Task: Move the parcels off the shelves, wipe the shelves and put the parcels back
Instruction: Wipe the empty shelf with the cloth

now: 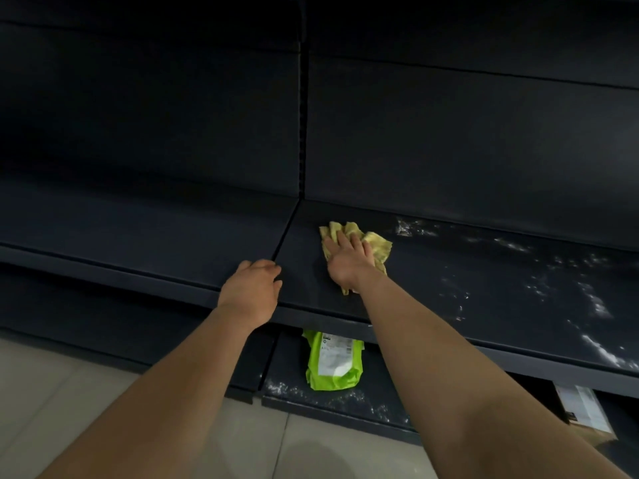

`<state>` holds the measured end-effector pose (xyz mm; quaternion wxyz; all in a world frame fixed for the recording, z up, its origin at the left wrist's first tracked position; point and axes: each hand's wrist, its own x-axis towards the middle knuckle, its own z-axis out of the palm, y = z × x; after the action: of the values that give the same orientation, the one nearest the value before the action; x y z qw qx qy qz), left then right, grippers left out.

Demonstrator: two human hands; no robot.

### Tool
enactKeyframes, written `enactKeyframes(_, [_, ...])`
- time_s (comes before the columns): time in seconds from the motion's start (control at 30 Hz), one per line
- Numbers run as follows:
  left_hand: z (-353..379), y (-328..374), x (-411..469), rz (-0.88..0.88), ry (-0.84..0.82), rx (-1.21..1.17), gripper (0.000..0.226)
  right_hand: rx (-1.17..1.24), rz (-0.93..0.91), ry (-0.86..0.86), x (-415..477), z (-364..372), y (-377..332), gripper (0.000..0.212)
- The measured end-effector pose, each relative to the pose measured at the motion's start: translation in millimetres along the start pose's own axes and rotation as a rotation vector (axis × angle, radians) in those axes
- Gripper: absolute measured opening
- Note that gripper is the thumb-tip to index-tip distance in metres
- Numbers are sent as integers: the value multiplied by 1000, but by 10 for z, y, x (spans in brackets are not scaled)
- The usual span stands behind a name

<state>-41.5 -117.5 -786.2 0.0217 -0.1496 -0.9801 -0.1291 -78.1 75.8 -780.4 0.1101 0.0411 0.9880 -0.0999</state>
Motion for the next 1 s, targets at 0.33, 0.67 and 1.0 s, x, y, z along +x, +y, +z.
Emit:
enactKeyframes(0.33, [93, -40, -44, 1, -42, -29, 44, -54, -134, 35, -242, 262, -321, 65])
enactKeyframes(0.67, [121, 346, -198, -17, -33, 26, 41, -75, -130, 162, -847, 324, 252, 54])
enactKeyframes(1.0, [42, 385, -287, -78, -13, 94, 36, -78, 170, 224, -1277, 166, 1494, 53])
